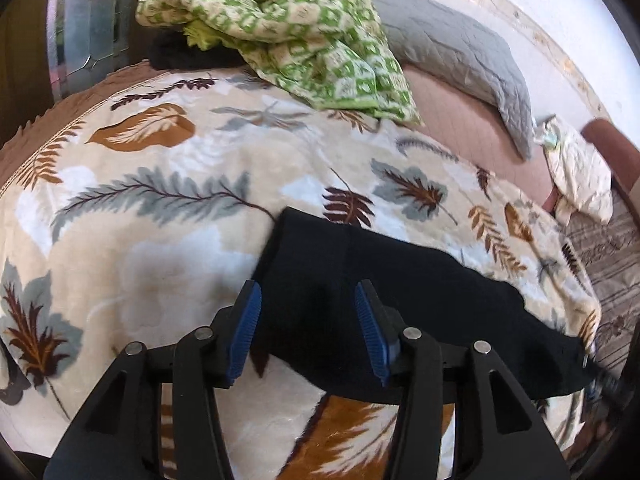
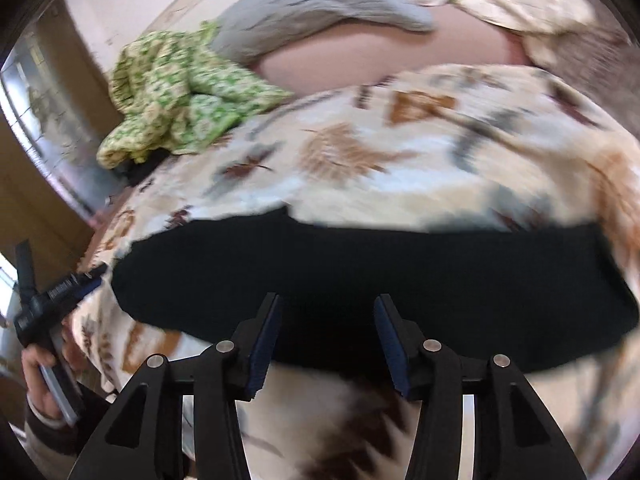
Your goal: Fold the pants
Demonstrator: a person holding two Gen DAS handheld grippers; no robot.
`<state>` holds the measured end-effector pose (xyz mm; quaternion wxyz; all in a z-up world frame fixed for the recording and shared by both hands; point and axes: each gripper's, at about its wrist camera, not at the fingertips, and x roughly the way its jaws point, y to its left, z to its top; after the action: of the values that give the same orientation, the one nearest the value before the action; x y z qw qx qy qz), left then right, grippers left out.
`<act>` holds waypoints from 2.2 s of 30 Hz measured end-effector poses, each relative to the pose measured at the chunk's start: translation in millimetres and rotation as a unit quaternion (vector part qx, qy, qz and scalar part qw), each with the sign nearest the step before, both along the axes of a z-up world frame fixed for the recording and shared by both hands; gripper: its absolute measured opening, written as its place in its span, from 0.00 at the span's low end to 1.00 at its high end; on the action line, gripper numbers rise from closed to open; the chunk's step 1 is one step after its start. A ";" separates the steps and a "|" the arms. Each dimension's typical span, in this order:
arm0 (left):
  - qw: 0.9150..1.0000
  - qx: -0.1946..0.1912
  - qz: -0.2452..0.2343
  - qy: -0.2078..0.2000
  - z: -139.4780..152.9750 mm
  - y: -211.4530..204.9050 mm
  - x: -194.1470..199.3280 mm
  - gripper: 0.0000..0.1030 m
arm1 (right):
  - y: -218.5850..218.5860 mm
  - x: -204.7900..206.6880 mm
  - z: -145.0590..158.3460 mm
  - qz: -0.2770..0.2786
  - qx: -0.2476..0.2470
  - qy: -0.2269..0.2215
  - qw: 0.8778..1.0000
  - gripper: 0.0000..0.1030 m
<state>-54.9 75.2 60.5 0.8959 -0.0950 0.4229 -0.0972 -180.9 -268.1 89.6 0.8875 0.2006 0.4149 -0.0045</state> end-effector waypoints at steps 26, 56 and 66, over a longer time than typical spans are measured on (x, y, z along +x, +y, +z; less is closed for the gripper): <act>0.997 0.074 0.005 -0.013 -11.3 -18.4 5.5 0.66 | 23.4 105.4 -34.6 0.015 -0.038 0.035 0.999 0.15; 0.989 0.073 -0.121 -0.030 -6.6 -126.8 -28.9 0.66 | 29.5 -25.7 -23.8 0.030 -0.051 0.028 0.998 0.58; 0.986 0.081 -0.146 -0.010 -20.9 -141.7 -35.1 0.66 | -8.1 -44.9 -28.3 -0.017 -0.038 0.036 0.998 0.58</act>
<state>-90.0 -66.5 39.6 0.8813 0.0417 0.4293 -0.1932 -225.7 -276.2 61.3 0.8789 0.1731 0.4425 -0.0426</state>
